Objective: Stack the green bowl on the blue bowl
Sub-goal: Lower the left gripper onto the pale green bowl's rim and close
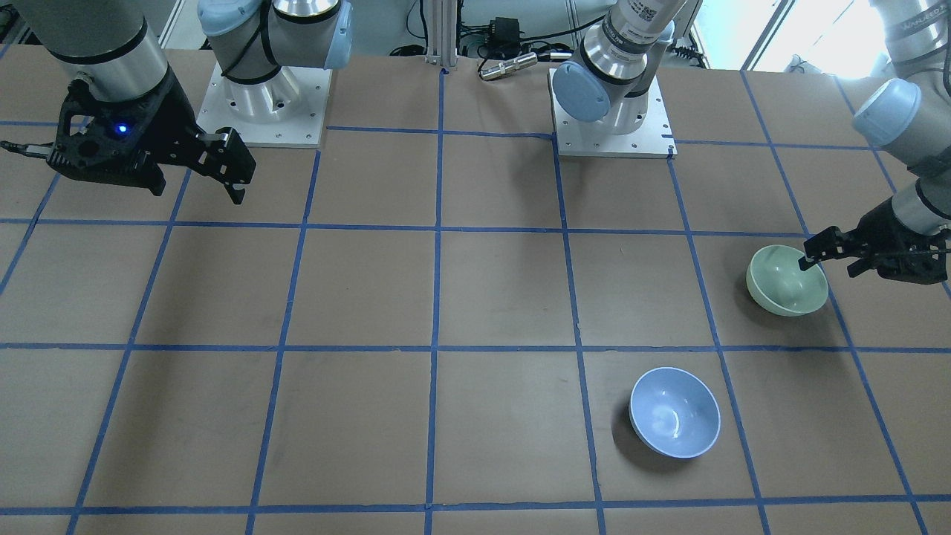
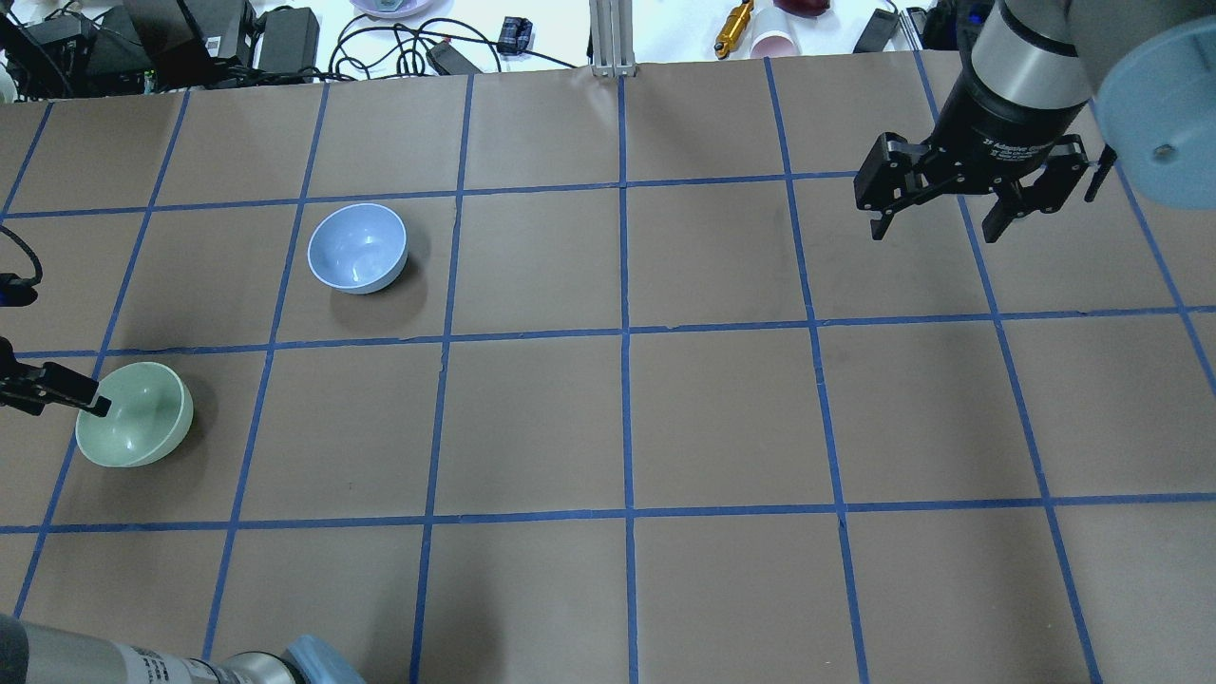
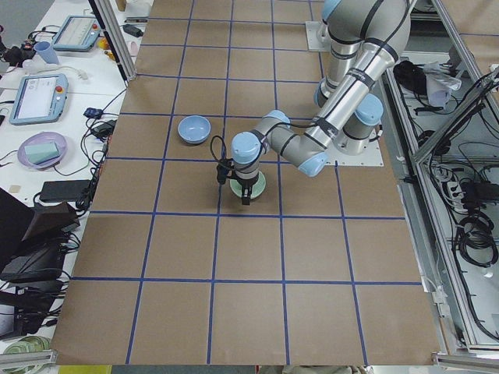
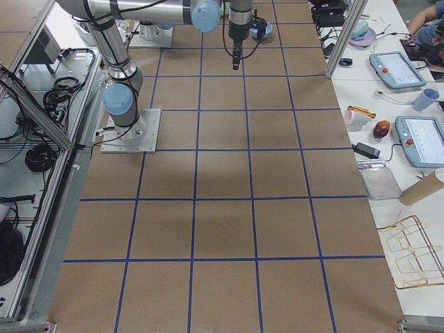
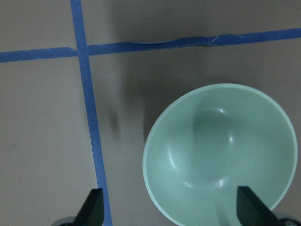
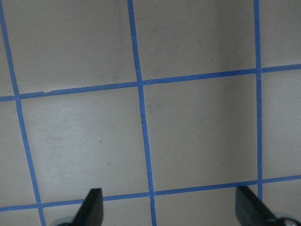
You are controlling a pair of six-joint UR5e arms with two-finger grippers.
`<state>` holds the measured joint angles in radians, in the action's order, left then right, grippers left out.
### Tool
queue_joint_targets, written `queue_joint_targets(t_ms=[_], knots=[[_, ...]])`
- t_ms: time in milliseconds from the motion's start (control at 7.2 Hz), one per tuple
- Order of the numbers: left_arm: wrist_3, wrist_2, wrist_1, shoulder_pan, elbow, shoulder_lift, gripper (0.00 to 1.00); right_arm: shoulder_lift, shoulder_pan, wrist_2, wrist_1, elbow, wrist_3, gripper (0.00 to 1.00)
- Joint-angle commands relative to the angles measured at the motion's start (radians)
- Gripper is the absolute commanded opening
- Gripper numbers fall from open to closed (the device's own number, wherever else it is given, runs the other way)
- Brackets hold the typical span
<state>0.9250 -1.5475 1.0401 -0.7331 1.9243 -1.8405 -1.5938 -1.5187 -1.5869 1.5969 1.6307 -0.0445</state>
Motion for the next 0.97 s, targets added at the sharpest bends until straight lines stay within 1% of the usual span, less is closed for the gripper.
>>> queue_joint_targets(t_ms=[0,833], knots=[[0.006,0.003,-0.037,0.001,0.012,-0.031,1.0,0.0,0.0,-0.001,0.0,0.0,0.0,1.0],[0.008,0.003,-0.08,0.009,0.013,-0.091,0.99,0.0,0.0,-0.001,0.0,0.0,0.0,1.0]])
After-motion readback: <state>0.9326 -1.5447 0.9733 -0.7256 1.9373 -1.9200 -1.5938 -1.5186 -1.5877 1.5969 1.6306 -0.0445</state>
